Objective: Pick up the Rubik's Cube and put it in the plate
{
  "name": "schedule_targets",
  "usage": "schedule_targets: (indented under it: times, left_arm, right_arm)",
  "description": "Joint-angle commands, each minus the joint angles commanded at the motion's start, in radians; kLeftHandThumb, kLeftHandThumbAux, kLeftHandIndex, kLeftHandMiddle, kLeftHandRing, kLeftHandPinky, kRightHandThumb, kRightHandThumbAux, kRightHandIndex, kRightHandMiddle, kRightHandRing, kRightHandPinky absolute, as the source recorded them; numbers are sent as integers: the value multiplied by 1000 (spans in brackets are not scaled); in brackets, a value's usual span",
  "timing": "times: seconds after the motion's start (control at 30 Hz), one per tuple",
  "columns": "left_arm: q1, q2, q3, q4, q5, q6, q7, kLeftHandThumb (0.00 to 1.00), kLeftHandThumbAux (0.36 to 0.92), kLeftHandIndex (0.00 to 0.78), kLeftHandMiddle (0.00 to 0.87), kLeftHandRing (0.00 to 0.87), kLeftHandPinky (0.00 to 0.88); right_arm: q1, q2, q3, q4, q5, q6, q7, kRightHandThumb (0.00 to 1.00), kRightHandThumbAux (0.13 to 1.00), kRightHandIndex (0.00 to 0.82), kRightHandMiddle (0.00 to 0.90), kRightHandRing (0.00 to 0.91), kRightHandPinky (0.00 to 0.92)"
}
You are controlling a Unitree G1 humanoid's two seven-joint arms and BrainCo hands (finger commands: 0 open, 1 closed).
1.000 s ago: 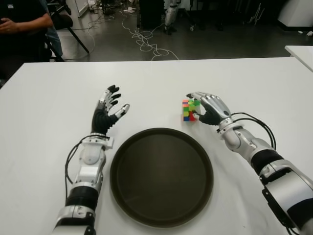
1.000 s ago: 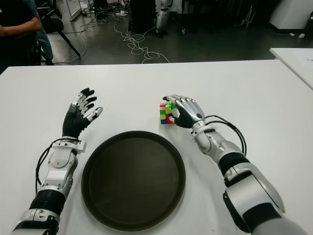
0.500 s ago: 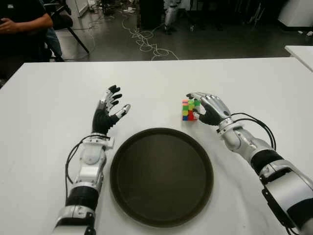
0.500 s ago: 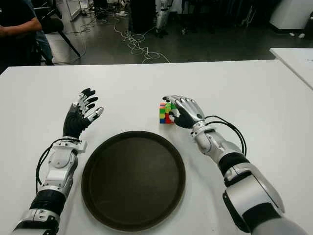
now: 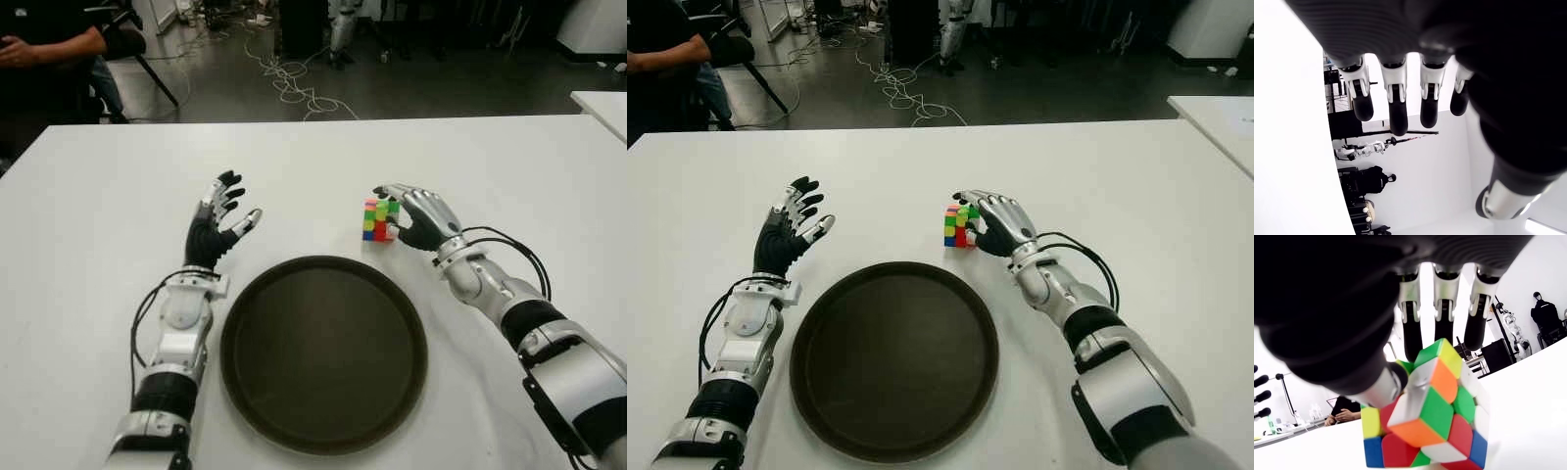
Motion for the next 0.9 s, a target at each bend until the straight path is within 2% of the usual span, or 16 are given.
schedule_targets:
  times: [0.17, 0.5, 0.57, 0.63, 0.9]
  left_arm:
    - [0, 0, 0, 0, -1, 0, -1, 34, 708, 81, 151, 138, 119]
    - [-1, 4, 0, 5, 1, -2, -1, 43, 719, 81, 151, 136, 121]
    - [-2, 5, 0, 7, 4, -8, 0, 44, 718, 85, 154, 139, 125]
    - [-2, 5, 0, 9, 4, -12, 0, 43, 717, 88, 158, 143, 128]
    - [-7, 12, -1, 23, 2, -24, -8, 32, 707, 86, 157, 145, 126]
  right_arm:
    - [-2, -1, 2, 1, -1, 0, 0, 470, 870, 234, 341, 333, 287]
    - [5, 9, -19, 6, 28, -30, -11, 431, 878, 230, 349, 352, 321]
    - [7, 11, -24, 8, 33, -43, -23, 589, 795, 330, 357, 362, 344]
    - [7, 12, -26, 10, 35, -49, -26, 642, 767, 365, 358, 362, 355]
    - [10, 15, -41, 12, 50, -70, -23, 691, 739, 399, 348, 356, 378]
